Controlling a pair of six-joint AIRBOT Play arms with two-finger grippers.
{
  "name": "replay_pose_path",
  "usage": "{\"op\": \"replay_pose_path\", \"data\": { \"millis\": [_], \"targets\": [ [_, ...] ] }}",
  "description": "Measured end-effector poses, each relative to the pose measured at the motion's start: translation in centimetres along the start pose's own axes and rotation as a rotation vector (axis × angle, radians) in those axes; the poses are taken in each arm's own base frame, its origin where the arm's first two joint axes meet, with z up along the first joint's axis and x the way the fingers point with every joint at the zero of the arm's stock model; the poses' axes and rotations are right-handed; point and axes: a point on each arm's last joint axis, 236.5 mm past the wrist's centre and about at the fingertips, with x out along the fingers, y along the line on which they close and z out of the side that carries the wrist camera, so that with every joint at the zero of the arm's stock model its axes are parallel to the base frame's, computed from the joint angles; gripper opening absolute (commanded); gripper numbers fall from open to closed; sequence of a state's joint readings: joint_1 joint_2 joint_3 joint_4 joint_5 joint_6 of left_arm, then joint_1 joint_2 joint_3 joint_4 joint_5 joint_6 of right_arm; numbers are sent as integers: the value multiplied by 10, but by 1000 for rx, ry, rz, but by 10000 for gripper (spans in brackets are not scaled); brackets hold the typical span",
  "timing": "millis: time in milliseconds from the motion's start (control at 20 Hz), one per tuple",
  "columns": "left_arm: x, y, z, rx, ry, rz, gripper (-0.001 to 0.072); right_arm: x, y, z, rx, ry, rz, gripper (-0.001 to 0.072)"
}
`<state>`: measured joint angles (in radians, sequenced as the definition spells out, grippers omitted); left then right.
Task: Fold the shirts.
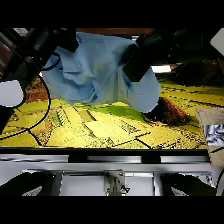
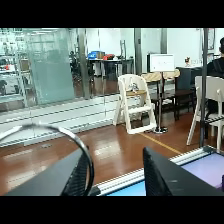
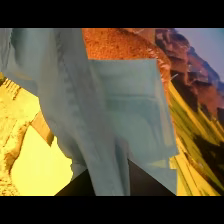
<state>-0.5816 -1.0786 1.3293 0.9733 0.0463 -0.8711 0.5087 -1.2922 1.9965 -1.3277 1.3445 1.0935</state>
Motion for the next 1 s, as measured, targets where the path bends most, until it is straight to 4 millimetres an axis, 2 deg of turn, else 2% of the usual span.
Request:
{"op": "replay_pose_path", "data": {
  "millis": [150, 200, 250, 300, 650, 800, 1000],
  "targets": [
    [-2, -2, 2, -2, 0, -8, 440, -1, -10, 5, 8, -23, -41, 62],
    [-2, -4, 0, -2, 9, -16, 528, -1, -10, 5, 13, -21, -43, 61],
    [-2, -7, -3, -2, 22, -28, 695, -1, -10, 5, 17, -22, -42, 62],
    [-2, -10, -5, -8, 33, -37, 711, -1, -11, 8, 22, -34, -48, 61],
    [-3, -10, -11, -5, 56, -48, 711, -1, -19, 10, 33, -43, -77, 61],
    [-6, -8, -10, 21, 65, -53, 704, -4, -34, 16, 62, -80, -123, 61],
    [-11, 10, 4, 31, 36, -12, 704, -7, -40, 15, 83, -87, -133, 62]
  ]
}}
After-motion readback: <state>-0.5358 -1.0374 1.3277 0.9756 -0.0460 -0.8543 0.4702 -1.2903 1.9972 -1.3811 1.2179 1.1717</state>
